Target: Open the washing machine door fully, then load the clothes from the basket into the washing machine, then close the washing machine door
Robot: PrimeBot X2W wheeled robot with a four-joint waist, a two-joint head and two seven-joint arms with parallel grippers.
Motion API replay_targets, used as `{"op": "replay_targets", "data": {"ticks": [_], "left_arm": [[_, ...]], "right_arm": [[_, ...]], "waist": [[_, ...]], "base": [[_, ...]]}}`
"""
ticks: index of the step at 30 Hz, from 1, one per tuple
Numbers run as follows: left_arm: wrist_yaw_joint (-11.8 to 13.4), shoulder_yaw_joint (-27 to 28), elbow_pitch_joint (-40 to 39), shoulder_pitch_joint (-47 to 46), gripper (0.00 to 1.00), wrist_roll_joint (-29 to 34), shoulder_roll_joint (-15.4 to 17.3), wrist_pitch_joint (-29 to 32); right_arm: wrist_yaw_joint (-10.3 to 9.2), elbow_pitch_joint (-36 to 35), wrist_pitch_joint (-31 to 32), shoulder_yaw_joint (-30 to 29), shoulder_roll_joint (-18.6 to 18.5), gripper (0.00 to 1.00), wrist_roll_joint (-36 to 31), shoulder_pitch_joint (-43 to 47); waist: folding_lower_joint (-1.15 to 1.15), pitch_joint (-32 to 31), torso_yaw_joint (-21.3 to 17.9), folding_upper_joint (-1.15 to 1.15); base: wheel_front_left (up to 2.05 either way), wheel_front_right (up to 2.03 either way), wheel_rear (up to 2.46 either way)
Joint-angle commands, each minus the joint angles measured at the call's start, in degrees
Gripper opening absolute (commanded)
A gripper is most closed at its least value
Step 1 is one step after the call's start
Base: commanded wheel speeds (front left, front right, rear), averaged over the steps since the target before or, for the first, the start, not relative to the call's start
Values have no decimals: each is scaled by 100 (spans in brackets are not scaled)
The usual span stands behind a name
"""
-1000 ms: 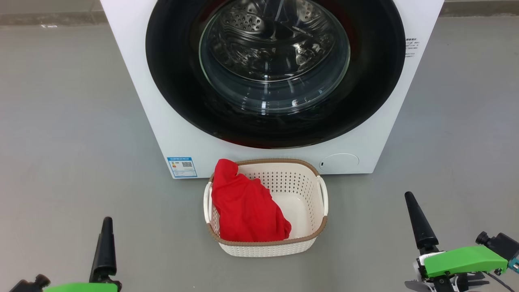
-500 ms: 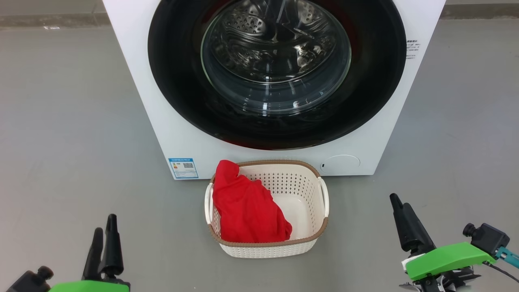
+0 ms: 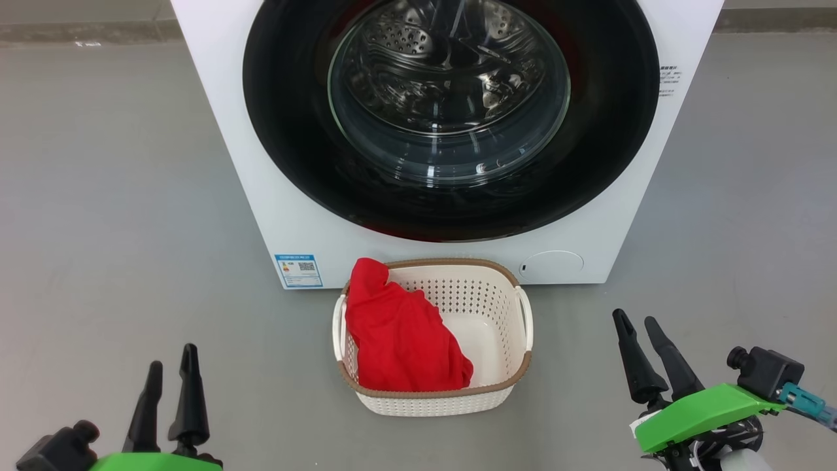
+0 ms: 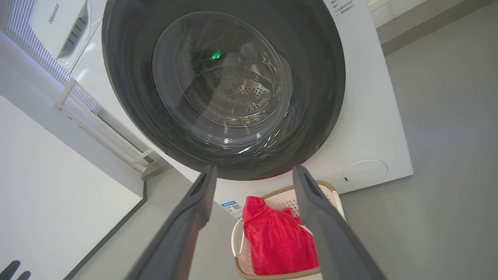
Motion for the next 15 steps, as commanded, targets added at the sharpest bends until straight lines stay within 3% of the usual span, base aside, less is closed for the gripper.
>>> {"op": "replay_targets", "data": {"ticks": [1, 15], "left_arm": [[-16, 147, -138, -278, 100, 194, 81, -87], [-19, 91, 18, -320, 100, 931, 82, -325]], "right_arm": [[6, -158, -84, 106, -25, 100, -206, -273], [7, -349, -323, 185, -5, 100, -1224, -355]], "waist": [[0, 1, 1, 0], [0, 32, 14, 0]], "base": [[0, 0, 0], [0, 0, 0]]}}
